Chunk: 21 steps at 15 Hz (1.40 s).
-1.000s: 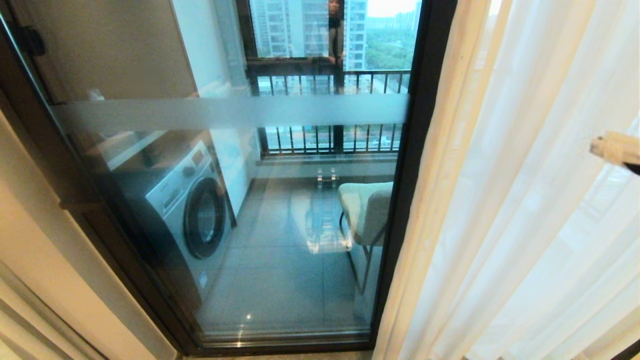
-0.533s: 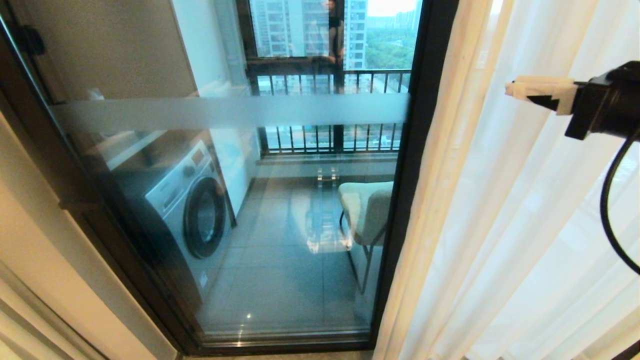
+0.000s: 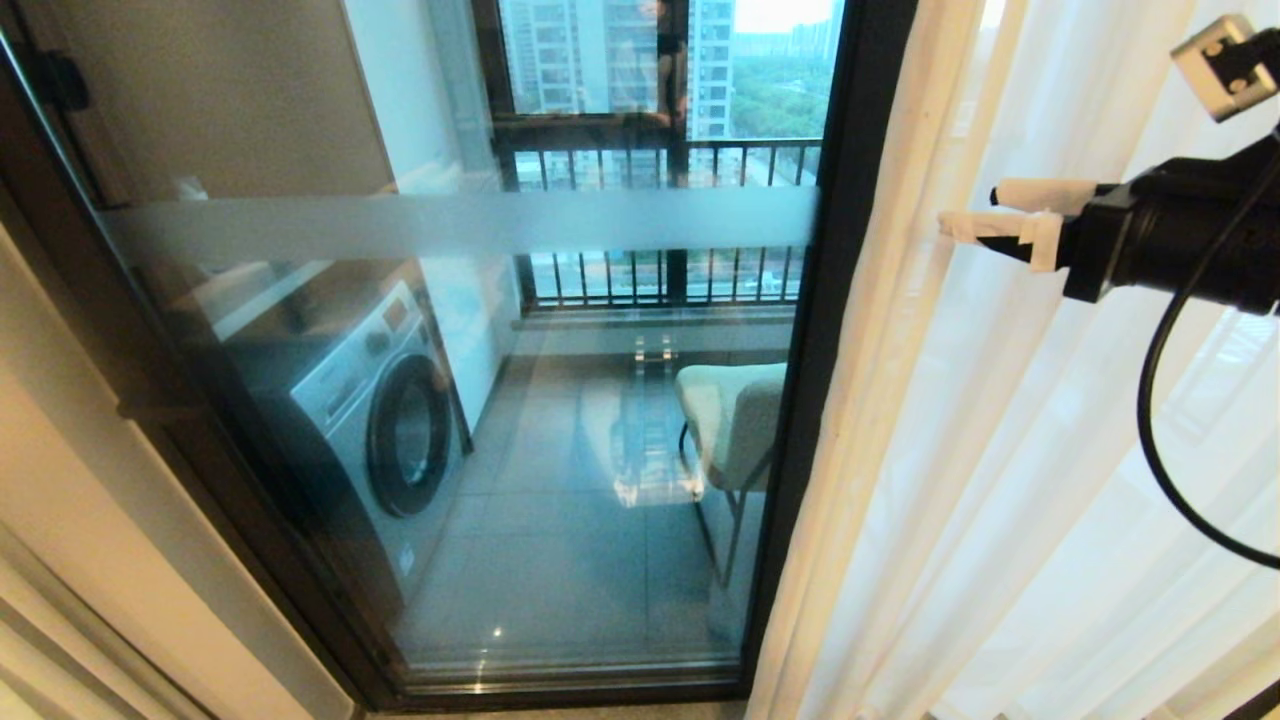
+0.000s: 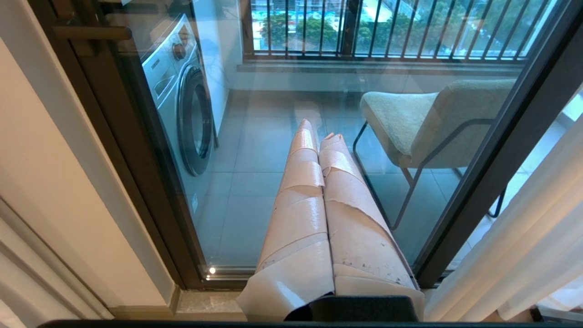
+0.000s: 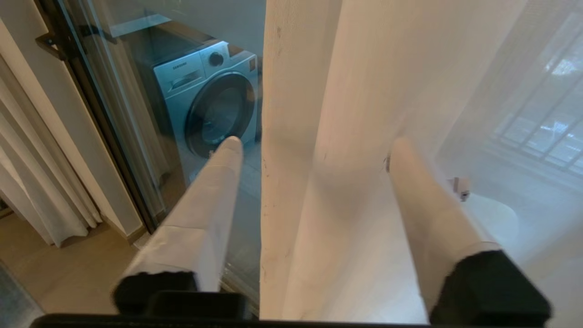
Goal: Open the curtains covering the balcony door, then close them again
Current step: Pull the inner curtains open on both sides
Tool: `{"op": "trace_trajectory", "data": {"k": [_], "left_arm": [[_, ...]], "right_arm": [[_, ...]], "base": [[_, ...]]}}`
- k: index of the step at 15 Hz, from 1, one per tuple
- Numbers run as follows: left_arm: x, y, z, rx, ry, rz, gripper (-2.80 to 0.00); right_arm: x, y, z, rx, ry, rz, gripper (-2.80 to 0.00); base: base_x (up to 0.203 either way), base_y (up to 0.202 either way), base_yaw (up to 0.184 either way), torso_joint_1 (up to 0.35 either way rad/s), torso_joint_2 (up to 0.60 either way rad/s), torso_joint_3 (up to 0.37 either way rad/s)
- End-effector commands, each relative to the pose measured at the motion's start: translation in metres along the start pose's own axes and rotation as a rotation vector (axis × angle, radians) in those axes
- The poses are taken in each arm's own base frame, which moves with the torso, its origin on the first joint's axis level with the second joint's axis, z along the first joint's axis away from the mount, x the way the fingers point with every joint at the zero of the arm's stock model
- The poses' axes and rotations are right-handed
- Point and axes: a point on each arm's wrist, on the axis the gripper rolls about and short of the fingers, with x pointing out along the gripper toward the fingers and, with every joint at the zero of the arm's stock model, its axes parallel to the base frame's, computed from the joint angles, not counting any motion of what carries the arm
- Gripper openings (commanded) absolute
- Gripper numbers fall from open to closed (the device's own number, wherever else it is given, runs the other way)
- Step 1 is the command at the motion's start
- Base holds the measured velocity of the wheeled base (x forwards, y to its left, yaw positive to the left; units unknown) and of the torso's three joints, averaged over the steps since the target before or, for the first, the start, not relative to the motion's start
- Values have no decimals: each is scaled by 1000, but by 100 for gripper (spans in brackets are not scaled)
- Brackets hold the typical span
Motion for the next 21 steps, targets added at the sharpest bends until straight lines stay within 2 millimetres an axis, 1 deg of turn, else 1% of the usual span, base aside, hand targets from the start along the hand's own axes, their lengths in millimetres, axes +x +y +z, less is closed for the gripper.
{"op": "trace_trajectory", "data": {"k": [1,3,5,8,9,11,13,15,17,21], "left_arm": [[0,0,0,-1,-2,1,-280],[0,0,0,-1,-3,1,-280],[0,0,0,-2,-1,1,-280],[0,0,0,-1,-1,1,-280],[0,0,0,-1,-1,1,-280],[0,0,0,-1,-1,1,-280],[0,0,0,-2,-3,1,-280],[0,0,0,-2,-3,1,-280],[0,0,0,-2,-3,1,-280],[0,0,0,-2,-3,1,-280]], "right_arm": [[5,-1,-2,2,3,10,0],[20,-2,-6,9,16,26,0],[39,-3,-9,11,23,48,0],[69,-7,-4,0,0,60,0],[77,-10,-3,-4,-5,41,0],[91,-18,-2,-9,-2,-86,0],[98,-23,0,-12,0,-199,0],[99,-26,3,-15,-6,-283,0],[99,-30,8,-10,-9,-412,0],[98,-35,13,11,-65,-509,0]], "base": [[0,0,0,0,0,0],[0,0,0,0,0,0],[0,0,0,0,0,0],[0,0,0,0,0,0],[0,0,0,0,0,0],[0,0,0,0,0,0],[0,0,0,0,0,0],[0,0,0,0,0,0],[0,0,0,0,0,0],[0,0,0,0,0,0]]}}
